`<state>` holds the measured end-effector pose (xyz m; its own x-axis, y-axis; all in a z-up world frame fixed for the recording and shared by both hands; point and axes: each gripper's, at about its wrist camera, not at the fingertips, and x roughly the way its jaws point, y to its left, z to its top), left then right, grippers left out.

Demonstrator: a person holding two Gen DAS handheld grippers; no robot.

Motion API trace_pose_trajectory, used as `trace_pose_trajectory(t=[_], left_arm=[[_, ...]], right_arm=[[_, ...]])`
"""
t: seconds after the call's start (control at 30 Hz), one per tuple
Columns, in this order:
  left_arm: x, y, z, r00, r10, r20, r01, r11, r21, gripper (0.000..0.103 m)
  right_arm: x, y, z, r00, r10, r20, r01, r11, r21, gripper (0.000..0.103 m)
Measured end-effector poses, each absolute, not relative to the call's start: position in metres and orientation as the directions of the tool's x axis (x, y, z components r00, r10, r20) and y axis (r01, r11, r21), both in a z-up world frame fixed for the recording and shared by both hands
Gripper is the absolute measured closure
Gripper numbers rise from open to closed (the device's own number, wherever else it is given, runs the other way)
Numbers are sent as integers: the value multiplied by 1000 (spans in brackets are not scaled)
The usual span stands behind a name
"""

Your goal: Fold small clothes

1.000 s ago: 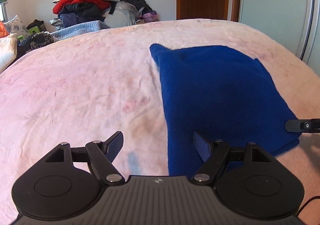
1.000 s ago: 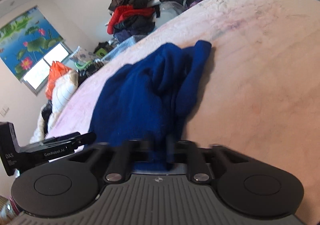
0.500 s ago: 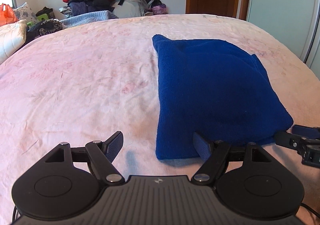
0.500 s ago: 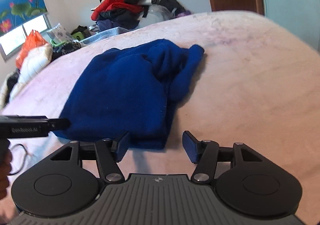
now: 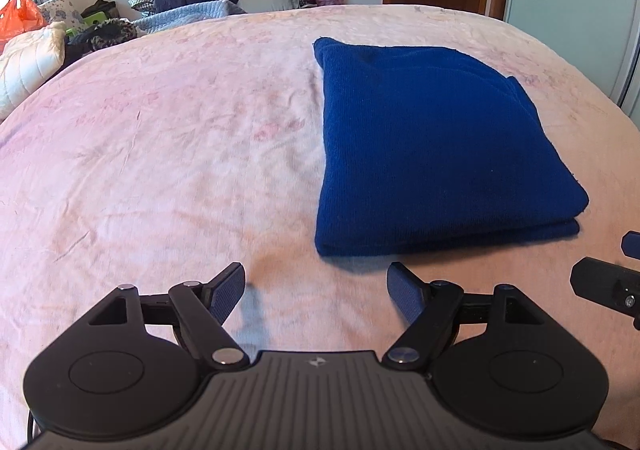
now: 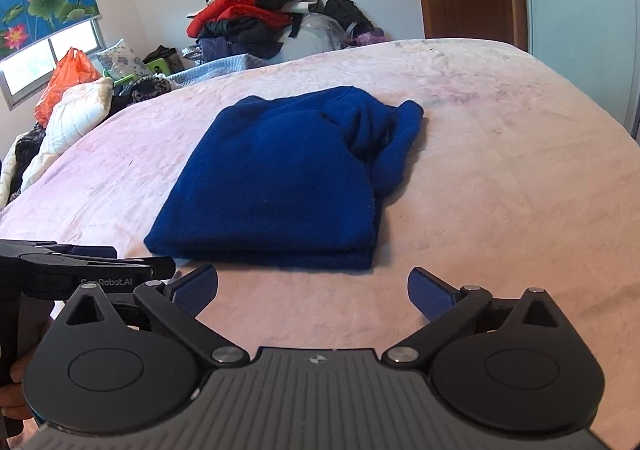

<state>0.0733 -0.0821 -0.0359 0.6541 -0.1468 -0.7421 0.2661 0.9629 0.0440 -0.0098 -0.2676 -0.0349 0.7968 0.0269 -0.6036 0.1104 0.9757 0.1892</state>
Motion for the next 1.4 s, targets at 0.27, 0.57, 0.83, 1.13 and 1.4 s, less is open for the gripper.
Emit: trace_pose_trajectory(t=[0.27, 0.57, 0.83, 1.13, 1.4], left_arm=[[66, -80, -38, 653, -123, -747, 255, 965, 64, 25], [60, -78, -40, 659, -110, -744, 252, 965, 80, 21], [53, -72, -44, 675, -134, -726, 241, 970, 45, 18], [42, -66, -48, 709, -121, -695, 230, 971, 66, 12], [39, -63, -51, 728, -98, -679, 217, 972, 92, 5]], right_arm=[[-14, -255, -36, 781, 8, -624, 113, 981, 155, 1], [-15, -249, -41, 768, -2, -640, 133, 979, 157, 1], [-19, -253, -42, 764, 28, -645, 160, 960, 231, 1], [-21, -244, -44, 767, 14, -641, 160, 964, 213, 1], [-22, -242, -54, 766, 7, -642, 151, 970, 192, 1]])
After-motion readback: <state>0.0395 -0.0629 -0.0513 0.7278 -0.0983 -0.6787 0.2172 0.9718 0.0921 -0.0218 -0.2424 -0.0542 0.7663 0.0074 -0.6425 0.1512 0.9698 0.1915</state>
